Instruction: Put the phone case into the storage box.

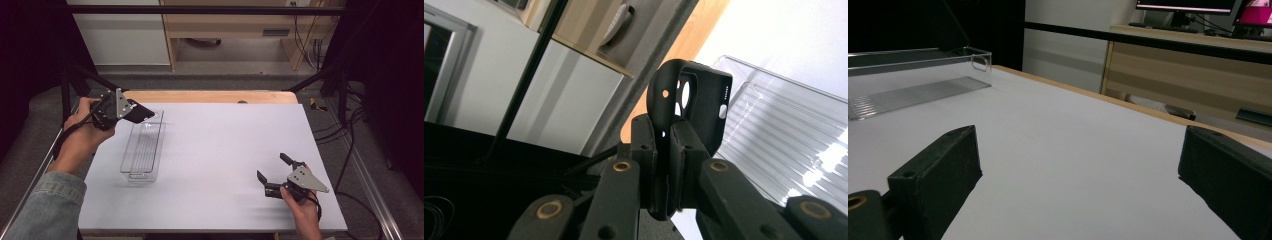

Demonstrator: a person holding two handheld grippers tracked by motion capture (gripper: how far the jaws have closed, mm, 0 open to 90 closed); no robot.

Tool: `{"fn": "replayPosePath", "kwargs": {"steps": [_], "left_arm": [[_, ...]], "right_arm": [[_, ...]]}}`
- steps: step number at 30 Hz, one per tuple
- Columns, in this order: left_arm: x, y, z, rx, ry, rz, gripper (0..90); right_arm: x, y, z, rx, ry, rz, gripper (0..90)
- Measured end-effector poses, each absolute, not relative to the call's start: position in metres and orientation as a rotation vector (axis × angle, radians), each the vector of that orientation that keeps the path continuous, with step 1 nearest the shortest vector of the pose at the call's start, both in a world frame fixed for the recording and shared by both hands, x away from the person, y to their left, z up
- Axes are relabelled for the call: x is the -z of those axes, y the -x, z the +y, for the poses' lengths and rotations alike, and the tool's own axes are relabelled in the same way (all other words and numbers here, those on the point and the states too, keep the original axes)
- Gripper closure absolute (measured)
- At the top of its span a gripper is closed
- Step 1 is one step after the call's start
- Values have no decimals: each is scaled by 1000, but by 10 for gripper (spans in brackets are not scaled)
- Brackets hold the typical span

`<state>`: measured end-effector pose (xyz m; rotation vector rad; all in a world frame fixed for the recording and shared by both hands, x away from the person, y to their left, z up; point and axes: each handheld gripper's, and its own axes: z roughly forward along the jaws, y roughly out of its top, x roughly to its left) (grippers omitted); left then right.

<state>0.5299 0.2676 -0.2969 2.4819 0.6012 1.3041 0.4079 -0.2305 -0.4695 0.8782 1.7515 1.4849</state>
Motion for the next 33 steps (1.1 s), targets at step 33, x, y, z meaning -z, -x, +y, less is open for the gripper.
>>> {"fn": "replayPosePath", "kwargs": {"steps": [33], "left_arm": [[283, -520, 249, -1364, -2562, 492, 826]], "right_arm": [[467, -406, -233, -1513, -883, 1727, 36]]}}
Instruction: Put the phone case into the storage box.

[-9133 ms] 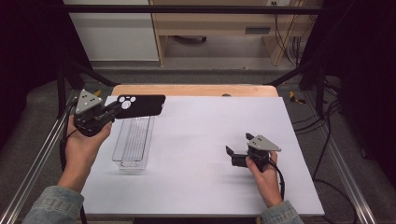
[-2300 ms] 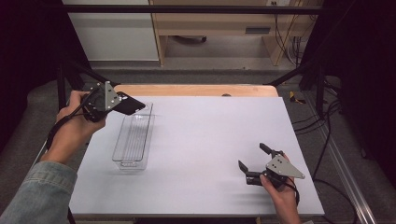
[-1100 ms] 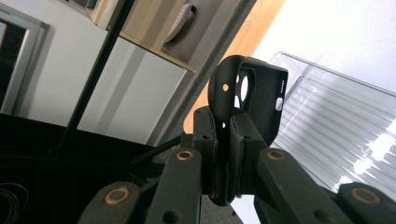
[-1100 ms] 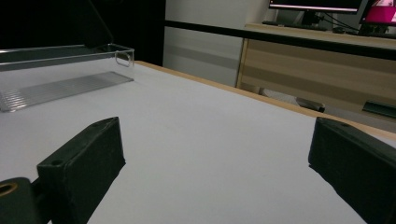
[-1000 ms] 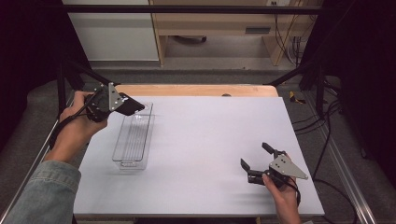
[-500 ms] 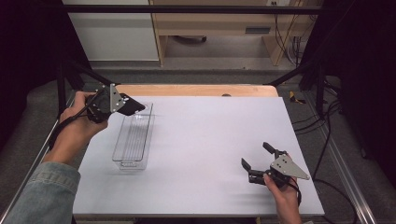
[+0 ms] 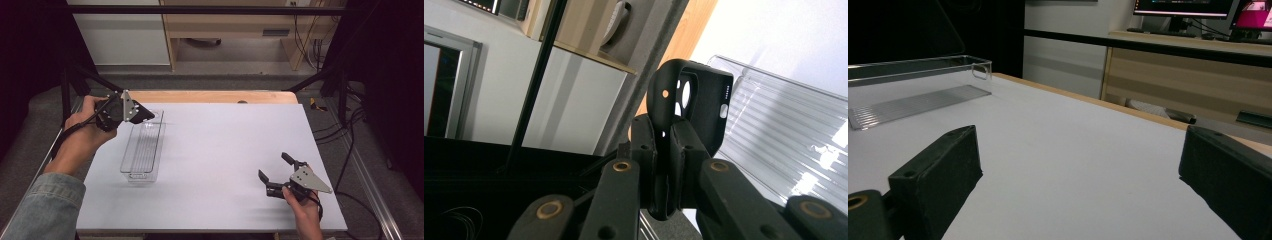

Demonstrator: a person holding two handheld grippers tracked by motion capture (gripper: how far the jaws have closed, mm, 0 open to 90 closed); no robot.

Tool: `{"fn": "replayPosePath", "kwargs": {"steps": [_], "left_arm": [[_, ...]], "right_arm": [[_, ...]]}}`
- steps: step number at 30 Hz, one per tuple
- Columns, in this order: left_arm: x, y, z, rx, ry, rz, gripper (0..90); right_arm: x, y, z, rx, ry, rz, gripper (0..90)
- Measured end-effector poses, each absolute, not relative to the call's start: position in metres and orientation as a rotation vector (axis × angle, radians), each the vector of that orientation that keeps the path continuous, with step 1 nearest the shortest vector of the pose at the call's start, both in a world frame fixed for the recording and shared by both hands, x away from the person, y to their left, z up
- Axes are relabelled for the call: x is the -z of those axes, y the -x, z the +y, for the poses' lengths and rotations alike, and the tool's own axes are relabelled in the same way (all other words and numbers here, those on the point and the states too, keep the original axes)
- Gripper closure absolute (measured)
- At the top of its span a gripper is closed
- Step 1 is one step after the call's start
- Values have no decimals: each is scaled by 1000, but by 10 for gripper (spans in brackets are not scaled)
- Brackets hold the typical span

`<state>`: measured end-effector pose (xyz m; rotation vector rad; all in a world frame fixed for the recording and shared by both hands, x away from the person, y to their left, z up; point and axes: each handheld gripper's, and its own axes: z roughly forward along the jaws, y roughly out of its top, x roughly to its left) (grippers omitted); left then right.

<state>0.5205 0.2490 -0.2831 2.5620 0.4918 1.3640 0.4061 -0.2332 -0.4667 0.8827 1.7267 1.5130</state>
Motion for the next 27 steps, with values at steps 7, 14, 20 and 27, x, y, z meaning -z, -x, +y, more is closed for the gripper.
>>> {"fn": "replayPosePath", "kwargs": {"steps": [7, 14, 20, 27], "left_arm": [[288, -533, 248, -1341, -2576, 475, 826], [299, -548, 247, -1321, -2596, 464, 826], [307, -557, 248, -1275, -2602, 464, 826], [309, -566, 249, -1247, -2637, 445, 826]], "right_arm": [[467, -407, -235, -1513, -891, 1723, 36], [467, -406, -234, -1514, -880, 1730, 36], [468, -407, -234, -1510, -871, 1739, 36], [469, -409, -236, -1520, -878, 1732, 36]]}}
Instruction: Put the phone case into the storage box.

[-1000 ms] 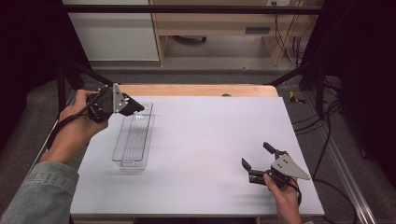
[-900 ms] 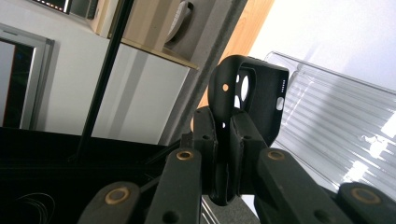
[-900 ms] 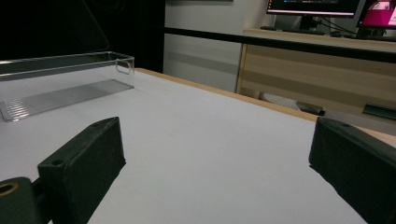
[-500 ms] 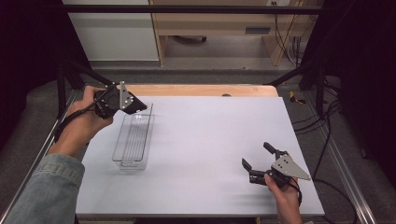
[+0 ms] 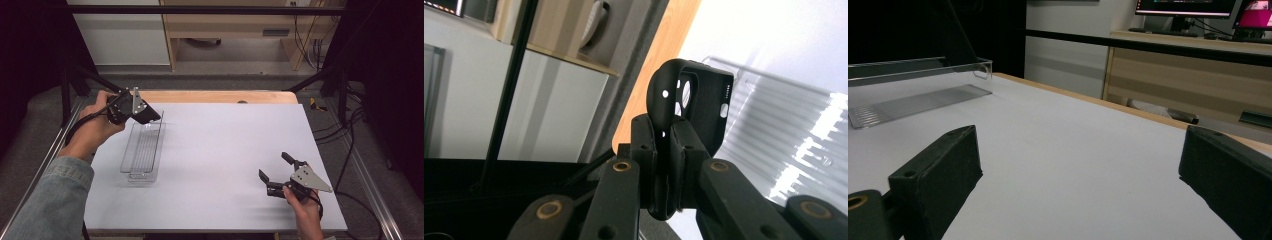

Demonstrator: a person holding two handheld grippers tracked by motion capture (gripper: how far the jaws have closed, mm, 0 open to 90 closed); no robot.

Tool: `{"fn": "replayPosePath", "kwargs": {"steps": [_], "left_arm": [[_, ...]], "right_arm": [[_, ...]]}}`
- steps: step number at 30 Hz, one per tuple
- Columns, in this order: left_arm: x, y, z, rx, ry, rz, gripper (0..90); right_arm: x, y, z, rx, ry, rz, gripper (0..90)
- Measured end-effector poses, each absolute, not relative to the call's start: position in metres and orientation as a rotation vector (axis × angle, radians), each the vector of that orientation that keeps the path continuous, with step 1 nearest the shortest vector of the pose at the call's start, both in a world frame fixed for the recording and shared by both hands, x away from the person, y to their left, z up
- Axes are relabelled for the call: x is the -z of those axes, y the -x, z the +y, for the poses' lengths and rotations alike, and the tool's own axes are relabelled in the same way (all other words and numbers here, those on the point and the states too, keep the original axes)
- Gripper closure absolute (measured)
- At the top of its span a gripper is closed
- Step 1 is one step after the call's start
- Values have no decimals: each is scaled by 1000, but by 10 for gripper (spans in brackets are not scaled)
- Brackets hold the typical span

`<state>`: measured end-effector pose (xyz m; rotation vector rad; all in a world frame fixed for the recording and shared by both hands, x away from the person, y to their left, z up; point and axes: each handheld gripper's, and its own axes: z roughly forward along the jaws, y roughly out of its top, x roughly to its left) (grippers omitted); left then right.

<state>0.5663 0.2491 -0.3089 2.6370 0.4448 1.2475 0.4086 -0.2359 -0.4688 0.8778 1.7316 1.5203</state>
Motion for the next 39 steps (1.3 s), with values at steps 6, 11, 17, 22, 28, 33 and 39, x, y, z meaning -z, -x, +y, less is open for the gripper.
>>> {"fn": "replayPosePath", "kwargs": {"steps": [6, 11, 17, 22, 28, 33, 39], "left_arm": [[309, -574, 249, -1189, -2631, 441, 826], [311, -581, 244, -1143, -2680, 399, 825], [315, -590, 247, -1100, -2709, 388, 826], [318, -595, 247, -1081, -2718, 374, 826], [321, -594, 246, -1086, -2730, 388, 825], [316, -594, 251, -1097, -2708, 442, 825], [319, -593, 251, -1100, -2737, 428, 825]], "right_arm": [[469, -409, -235, -1518, -876, 1734, 36], [469, -410, -232, -1510, -870, 1744, 36], [469, -408, -228, -1482, -842, 1768, 37], [469, -407, -229, -1459, -847, 1763, 36], [470, -411, -227, -1475, -868, 1758, 36], [470, -408, -230, -1478, -867, 1751, 36], [468, -406, -235, -1489, -878, 1725, 36]]}}
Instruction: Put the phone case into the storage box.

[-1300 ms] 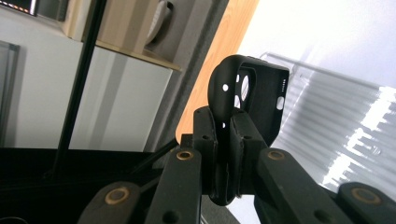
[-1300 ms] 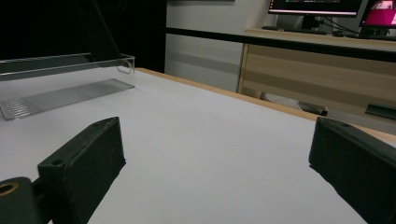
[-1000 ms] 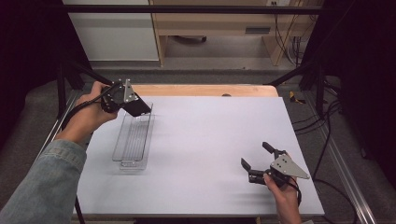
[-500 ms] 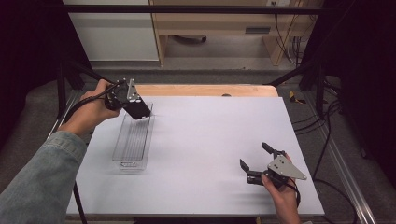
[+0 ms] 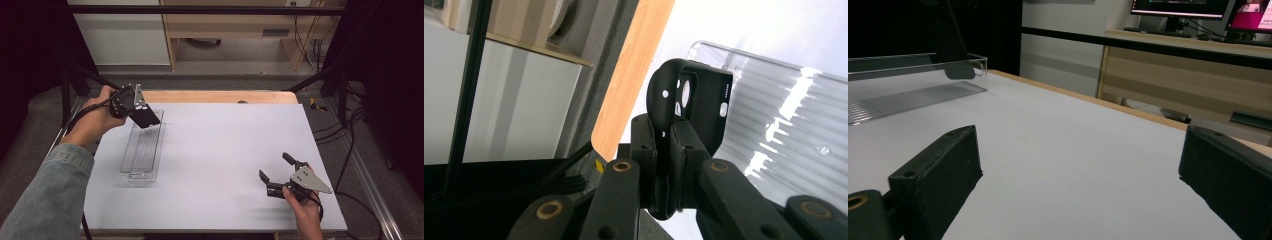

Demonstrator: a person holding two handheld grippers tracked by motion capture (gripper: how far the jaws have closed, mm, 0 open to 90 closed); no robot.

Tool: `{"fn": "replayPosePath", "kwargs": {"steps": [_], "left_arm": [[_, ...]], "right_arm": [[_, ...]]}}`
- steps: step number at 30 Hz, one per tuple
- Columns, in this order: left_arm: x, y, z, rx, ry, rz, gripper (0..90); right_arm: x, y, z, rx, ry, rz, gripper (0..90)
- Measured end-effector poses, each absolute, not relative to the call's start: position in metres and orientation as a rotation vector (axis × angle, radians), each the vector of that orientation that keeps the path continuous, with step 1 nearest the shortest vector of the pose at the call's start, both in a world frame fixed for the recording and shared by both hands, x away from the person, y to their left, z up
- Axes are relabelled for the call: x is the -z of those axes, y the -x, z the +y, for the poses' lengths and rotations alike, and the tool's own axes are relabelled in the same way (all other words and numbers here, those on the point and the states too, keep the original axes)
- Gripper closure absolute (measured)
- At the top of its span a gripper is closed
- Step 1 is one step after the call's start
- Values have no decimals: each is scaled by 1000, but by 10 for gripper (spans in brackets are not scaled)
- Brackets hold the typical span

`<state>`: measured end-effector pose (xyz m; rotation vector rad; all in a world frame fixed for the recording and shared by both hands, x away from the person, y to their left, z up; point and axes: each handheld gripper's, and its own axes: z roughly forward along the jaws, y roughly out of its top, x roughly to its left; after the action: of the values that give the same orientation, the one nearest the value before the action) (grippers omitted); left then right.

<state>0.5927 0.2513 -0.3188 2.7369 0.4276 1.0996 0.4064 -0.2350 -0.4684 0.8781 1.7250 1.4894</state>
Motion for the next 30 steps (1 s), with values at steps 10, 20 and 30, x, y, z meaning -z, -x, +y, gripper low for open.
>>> {"fn": "replayPosePath", "kwargs": {"steps": [10, 20, 30], "left_arm": [[318, -593, 247, -1072, -2745, 411, 825], [324, -598, 246, -1056, -2768, 395, 825], [325, -603, 244, -1052, -2769, 393, 825]], "right_arm": [[469, -408, -237, -1491, -895, 1716, 36], [470, -408, -236, -1490, -892, 1722, 36], [470, -408, -236, -1490, -895, 1725, 36]]}}
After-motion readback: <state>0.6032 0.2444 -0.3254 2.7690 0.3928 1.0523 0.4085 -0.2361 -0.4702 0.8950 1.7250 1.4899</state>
